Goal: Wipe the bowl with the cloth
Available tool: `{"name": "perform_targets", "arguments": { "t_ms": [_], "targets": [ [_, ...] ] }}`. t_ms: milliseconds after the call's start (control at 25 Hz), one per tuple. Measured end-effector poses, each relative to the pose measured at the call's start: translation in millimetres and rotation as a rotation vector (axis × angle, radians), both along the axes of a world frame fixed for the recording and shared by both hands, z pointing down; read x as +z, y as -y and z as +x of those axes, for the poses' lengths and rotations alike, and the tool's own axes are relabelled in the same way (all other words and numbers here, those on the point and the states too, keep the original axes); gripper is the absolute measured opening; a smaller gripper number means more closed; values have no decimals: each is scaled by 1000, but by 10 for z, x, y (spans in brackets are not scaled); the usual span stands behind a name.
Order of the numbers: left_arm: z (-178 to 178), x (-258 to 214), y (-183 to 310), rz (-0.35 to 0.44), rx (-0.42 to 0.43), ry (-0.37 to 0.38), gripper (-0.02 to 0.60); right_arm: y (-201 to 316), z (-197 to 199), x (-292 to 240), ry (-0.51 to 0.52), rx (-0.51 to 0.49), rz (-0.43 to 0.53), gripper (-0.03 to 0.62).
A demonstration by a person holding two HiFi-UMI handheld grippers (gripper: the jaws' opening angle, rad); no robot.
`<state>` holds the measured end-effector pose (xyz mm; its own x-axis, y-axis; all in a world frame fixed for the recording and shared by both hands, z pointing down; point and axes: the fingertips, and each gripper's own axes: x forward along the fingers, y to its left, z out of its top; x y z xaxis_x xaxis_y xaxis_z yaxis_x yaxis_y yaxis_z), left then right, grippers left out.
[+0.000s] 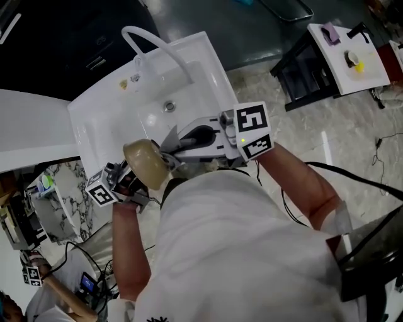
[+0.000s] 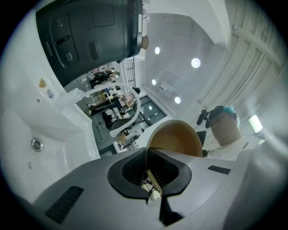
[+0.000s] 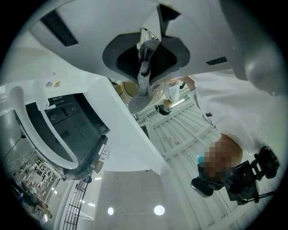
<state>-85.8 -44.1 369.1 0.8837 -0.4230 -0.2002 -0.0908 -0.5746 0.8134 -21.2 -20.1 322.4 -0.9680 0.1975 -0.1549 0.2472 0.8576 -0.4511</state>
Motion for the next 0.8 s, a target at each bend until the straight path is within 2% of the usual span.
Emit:
{"name": "perform_targets", "arguments": {
  "t_ms": [320, 560, 800],
  "targets": [
    [113, 70, -34, -25, 63, -3, 18, 135, 23, -171, 50, 55, 20, 43],
    [145, 67, -59, -24, 67, -4, 17, 274, 19, -210, 64, 117, 28, 43],
    [169, 59, -46, -20, 73, 0, 18, 296, 23, -301, 92, 112, 50, 43]
  ]
}}
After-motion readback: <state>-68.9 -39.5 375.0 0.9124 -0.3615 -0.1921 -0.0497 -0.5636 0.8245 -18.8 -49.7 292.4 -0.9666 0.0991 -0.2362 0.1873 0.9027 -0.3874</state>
